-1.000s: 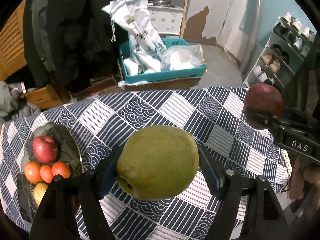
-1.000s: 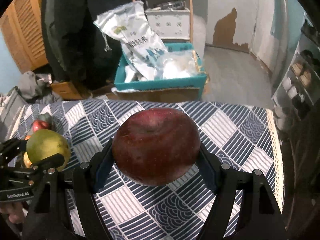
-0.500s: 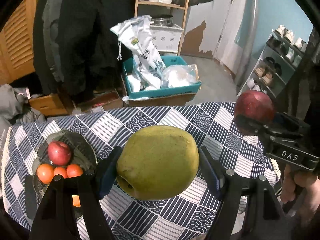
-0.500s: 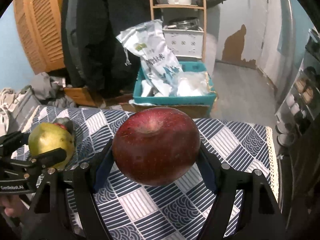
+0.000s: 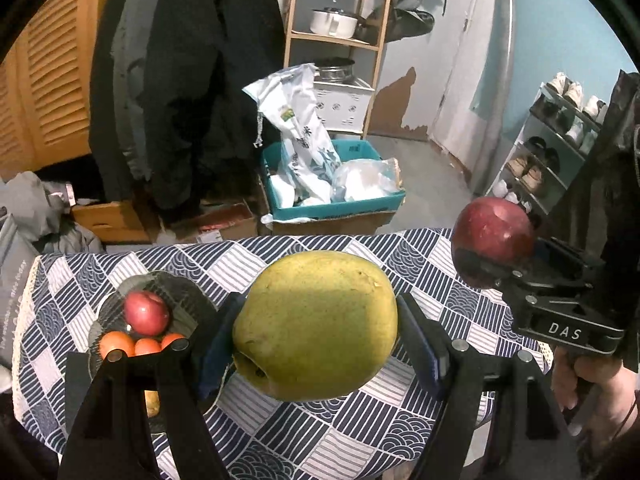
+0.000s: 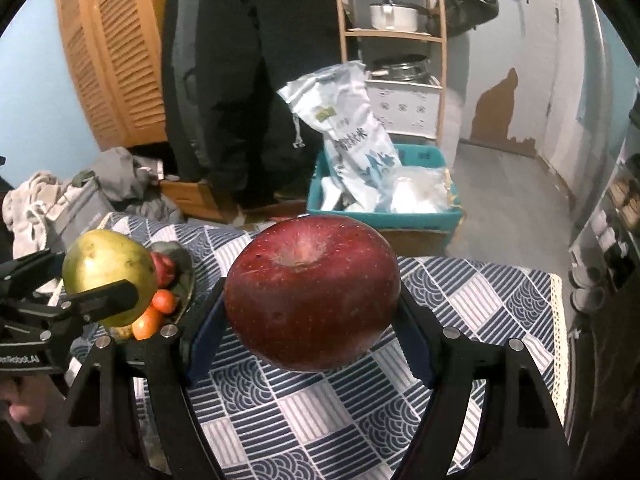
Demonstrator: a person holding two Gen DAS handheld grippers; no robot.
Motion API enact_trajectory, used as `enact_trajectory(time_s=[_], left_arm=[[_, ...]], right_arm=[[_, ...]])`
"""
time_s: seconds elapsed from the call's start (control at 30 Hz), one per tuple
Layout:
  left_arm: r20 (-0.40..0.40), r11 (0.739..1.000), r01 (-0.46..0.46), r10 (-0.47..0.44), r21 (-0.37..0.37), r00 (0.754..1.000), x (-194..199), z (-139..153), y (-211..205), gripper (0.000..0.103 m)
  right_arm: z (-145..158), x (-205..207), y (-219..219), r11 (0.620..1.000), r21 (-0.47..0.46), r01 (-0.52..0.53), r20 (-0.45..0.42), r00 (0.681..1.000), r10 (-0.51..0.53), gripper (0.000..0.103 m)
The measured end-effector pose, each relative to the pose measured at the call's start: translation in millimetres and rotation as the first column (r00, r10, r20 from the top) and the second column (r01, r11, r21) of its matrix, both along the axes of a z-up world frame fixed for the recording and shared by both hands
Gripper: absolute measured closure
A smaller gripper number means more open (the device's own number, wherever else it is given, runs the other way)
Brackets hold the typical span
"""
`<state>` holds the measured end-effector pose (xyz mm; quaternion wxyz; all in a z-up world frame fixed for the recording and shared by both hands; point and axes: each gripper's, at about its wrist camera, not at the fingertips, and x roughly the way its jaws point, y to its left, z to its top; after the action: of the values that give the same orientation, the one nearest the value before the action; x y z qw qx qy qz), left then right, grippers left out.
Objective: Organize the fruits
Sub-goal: 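Carry both apples over the glass bowl with the left and right grippers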
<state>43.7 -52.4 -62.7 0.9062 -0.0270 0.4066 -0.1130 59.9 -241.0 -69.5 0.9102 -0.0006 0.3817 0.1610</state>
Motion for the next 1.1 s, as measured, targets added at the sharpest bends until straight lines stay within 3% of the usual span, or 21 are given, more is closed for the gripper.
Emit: enact_trajectory(time_s=[0.63, 1.1], left_arm=[[-0.01, 0.992, -0.129, 0.129, 0.001, 0.992, -5, -8, 58, 0.026], [-0.085, 0.962, -0.272, 0.273, 0.029, 0.958, -1, -45, 120, 0.026]], right_arm=[[1, 13, 65, 0.994, -0.003, -0.111, -0.014, 0.994, 0.111, 0.026], [-24, 35, 133, 0.976, 0.012, -0.216, -0.096, 0.972, 0.217, 0.026]])
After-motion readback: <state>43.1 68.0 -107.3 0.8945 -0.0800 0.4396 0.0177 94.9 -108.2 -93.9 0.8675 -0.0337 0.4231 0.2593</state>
